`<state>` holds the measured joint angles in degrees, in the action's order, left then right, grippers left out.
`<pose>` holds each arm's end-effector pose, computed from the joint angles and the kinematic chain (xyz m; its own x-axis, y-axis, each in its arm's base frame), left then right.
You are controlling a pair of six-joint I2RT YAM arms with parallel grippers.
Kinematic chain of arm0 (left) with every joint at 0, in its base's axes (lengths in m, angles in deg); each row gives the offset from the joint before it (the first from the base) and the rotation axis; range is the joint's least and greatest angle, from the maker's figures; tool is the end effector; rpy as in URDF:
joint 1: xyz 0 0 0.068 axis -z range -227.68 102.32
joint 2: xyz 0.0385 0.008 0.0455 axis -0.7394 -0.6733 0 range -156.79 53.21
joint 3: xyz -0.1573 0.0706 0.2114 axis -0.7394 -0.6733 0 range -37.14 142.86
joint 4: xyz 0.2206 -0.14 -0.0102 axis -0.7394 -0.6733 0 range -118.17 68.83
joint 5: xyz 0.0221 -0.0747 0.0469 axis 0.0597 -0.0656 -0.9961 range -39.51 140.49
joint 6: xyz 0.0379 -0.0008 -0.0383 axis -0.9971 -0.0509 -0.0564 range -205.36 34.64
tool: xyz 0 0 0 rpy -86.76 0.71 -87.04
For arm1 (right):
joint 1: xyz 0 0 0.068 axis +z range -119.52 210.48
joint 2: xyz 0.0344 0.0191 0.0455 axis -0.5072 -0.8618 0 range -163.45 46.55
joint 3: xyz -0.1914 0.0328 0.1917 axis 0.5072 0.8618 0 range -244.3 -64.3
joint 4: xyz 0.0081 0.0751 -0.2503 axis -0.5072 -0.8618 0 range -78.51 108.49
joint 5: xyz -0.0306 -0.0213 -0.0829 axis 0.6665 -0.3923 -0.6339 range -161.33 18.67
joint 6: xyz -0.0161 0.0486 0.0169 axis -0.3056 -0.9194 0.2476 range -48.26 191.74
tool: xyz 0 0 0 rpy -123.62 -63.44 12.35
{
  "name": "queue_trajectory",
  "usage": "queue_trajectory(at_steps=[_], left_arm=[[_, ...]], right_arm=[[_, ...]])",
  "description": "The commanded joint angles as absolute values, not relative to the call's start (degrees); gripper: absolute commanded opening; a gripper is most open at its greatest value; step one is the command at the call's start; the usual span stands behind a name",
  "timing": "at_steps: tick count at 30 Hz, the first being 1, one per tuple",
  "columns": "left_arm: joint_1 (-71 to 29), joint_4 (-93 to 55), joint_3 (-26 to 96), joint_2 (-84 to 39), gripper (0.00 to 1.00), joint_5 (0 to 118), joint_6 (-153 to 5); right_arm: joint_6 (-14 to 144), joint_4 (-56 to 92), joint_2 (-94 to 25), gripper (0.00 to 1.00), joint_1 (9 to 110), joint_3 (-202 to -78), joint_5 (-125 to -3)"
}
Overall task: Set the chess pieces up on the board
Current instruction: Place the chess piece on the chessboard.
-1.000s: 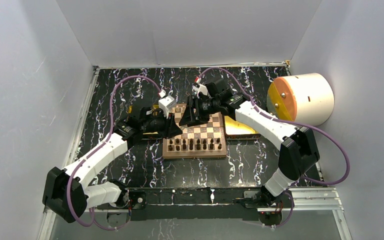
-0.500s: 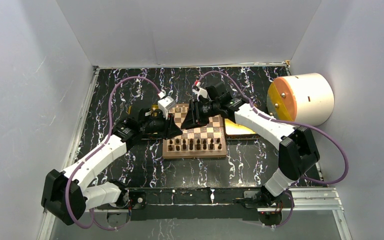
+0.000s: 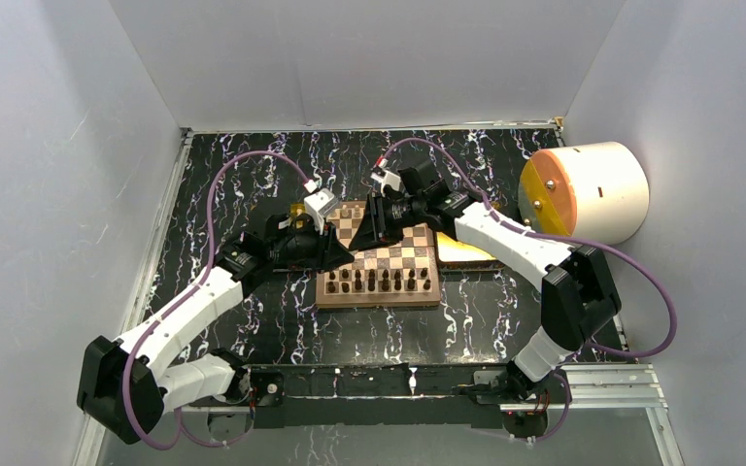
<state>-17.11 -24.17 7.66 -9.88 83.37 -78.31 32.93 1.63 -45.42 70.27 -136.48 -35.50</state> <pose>0.2044 -0.1432 0.2912 -0.4163 0.1262 -0.9004 0.8177 0.4849 -0.3101 0.2650 0.2480 0.2896 -0.9088 -0.0957 -0.4062 -0.3981 0.4906 0.7751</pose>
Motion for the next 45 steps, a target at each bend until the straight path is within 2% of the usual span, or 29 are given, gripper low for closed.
queue_trajectory(at_steps=[1, 4, 6, 12, 14, 16, 17, 30, 35, 45], left_arm=[[-16.8, -22.8, 7.6, -7.9, 0.04, 84.3, -78.8], [-16.8, -23.2, 7.6, -8.5, 0.05, 83.1, -78.1], [-16.8, -23.8, 7.9, -8.9, 0.09, 81.9, -77.7], [-16.8, -28.1, 10.0, -10.8, 0.37, 76.0, -78.4], [-16.8, -28.8, 10.3, -11.1, 0.62, 75.3, -78.4], [-16.8, -30.0, 10.8, -11.2, 0.8, 74.8, -78.5], [-16.8, -30.7, 11.1, -11.1, 0.85, 74.3, -78.5], [-16.8, -38.1, 10.1, -3.2, 0.9, 55.5, -79.9], [-16.8, -38.7, 9.4, -0.8, 0.9, 47.4, -80.2], [-16.8, -38.5, 9.2, 0.7, 0.9, 48.0, -80.4]], right_arm=[[33.2, 4.4, -42.8, 0.29, 70.4, -135.5, -35.4], [33.0, 5.4, -42.0, 0.24, 70.3, -134.4, -36.1], [32.8, 5.5, -41.6, 0.22, 70.3, -134.0, -37.7], [33.6, 3.6, -39.9, 0.21, 70.2, -134.3, -46.4], [34.4, 2.7, -39.2, 0.21, 70.0, -134.6, -51.2], [35.4, 2.0, -38.7, 0.21, 69.7, -134.8, -55.9], [36.3, 1.7, -38.5, 0.21, 69.7, -134.9, -58.1], [50.0, 8.8, -42.2, 0.22, 69.5, -132.5, -96.7], [52.8, 13.2, -45.5, 0.22, 68.2, -132.3, -100.6], [52.9, 15.8, -53.0, 0.23, 65.6, -133.6, -100.6]])
